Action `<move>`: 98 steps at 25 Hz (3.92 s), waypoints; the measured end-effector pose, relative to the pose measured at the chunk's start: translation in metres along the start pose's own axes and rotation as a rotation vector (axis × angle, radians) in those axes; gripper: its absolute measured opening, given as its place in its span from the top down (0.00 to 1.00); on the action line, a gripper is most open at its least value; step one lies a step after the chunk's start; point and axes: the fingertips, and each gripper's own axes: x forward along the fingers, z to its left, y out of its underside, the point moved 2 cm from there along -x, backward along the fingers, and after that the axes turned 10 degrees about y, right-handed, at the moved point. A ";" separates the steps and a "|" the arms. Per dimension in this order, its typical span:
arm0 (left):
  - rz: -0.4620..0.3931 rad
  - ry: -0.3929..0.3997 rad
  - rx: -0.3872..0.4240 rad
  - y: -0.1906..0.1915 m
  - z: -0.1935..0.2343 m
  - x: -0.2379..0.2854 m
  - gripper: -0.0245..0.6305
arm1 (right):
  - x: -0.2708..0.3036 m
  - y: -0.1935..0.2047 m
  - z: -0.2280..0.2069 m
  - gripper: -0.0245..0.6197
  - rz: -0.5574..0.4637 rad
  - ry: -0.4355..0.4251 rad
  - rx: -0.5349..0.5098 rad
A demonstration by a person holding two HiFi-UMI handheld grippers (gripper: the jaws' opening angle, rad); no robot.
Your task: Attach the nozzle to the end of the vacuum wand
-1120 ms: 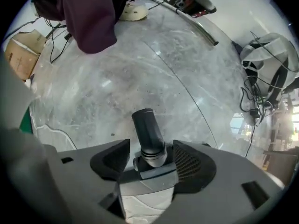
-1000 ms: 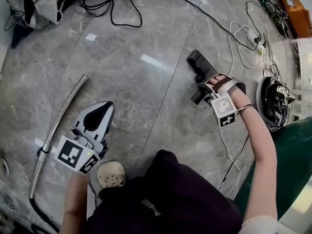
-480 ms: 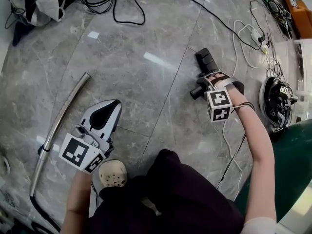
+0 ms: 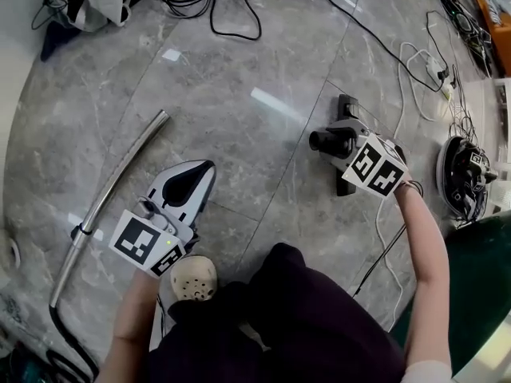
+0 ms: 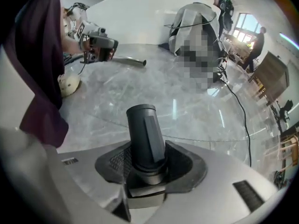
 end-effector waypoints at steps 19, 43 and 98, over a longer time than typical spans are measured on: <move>0.462 -0.251 0.162 -0.013 0.094 -0.091 0.76 | -0.010 -0.059 -0.009 0.65 -0.176 0.021 0.171; 1.204 -0.229 0.151 0.080 0.139 -0.129 0.70 | -0.014 -0.056 -0.013 0.65 -0.204 0.037 0.188; 1.168 0.171 0.309 0.078 0.003 -0.047 0.67 | 0.037 -0.145 0.056 0.65 -0.165 -0.007 -0.709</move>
